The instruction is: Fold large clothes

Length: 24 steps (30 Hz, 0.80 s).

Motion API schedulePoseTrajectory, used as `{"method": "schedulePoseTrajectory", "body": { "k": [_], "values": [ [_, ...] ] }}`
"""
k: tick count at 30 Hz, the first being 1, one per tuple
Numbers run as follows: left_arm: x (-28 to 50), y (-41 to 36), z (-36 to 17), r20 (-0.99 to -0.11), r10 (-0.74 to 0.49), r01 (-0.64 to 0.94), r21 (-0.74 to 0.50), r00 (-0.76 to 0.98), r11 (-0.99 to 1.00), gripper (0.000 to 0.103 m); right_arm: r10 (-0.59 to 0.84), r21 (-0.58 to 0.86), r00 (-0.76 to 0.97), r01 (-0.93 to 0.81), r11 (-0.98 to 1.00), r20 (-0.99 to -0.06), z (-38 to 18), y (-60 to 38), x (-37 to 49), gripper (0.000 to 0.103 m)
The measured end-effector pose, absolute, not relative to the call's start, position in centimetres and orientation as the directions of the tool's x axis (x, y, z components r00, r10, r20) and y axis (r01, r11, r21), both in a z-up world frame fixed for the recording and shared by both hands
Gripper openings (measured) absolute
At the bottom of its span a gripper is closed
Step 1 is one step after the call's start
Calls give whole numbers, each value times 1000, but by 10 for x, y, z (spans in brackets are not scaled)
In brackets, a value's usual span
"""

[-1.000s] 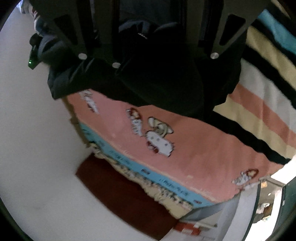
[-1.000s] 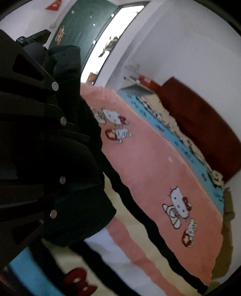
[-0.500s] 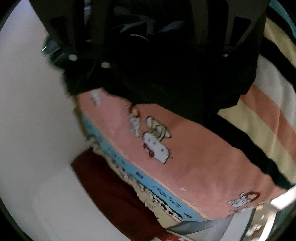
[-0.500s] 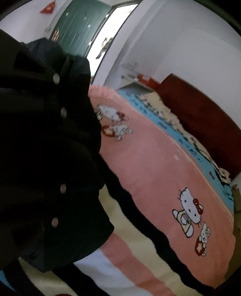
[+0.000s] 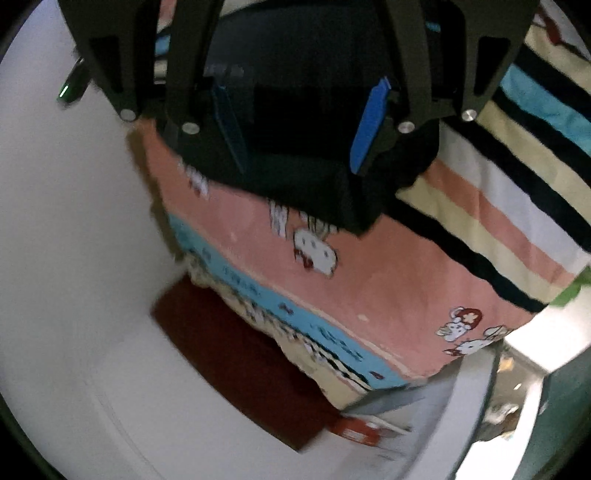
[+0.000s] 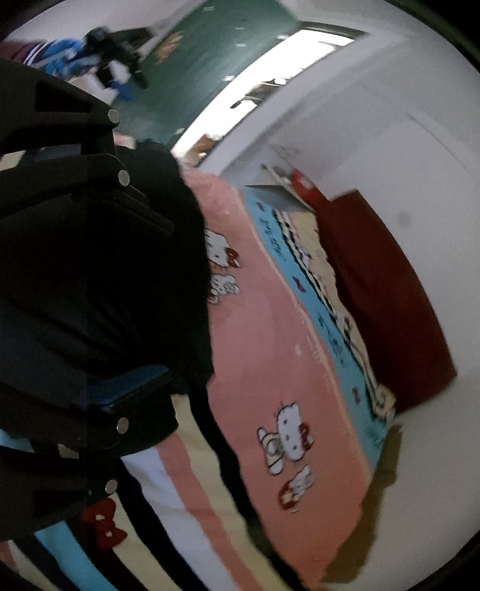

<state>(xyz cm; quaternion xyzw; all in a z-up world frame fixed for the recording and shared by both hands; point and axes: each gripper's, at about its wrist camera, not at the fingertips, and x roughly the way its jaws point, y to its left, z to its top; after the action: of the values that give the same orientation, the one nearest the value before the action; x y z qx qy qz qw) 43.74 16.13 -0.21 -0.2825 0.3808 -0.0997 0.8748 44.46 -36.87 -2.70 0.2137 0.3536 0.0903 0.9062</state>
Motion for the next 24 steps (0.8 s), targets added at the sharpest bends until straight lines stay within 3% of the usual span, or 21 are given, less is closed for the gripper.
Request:
{"method": "schedulePoseTrajectory", "body": {
  "k": [6, 12, 17, 24],
  "values": [
    [439, 80, -25, -702, -372, 84, -409, 608, 909, 57, 312, 284, 689, -159, 946, -654, -31, -291, 443, 71],
    [492, 14, -62, -752, -354, 165, -318, 556, 934, 57, 317, 216, 635, -234, 948, -705, -66, -247, 487, 71],
    [556, -29, -84, -797, -191, 186, -101, 573, 977, 57, 256, 138, 604, -235, 962, -754, -92, -243, 546, 74],
    [637, -33, -120, -872, -136, 111, -94, 470, 989, 67, 204, 122, 513, -189, 974, -834, -124, -256, 627, 81]
  ]
}}
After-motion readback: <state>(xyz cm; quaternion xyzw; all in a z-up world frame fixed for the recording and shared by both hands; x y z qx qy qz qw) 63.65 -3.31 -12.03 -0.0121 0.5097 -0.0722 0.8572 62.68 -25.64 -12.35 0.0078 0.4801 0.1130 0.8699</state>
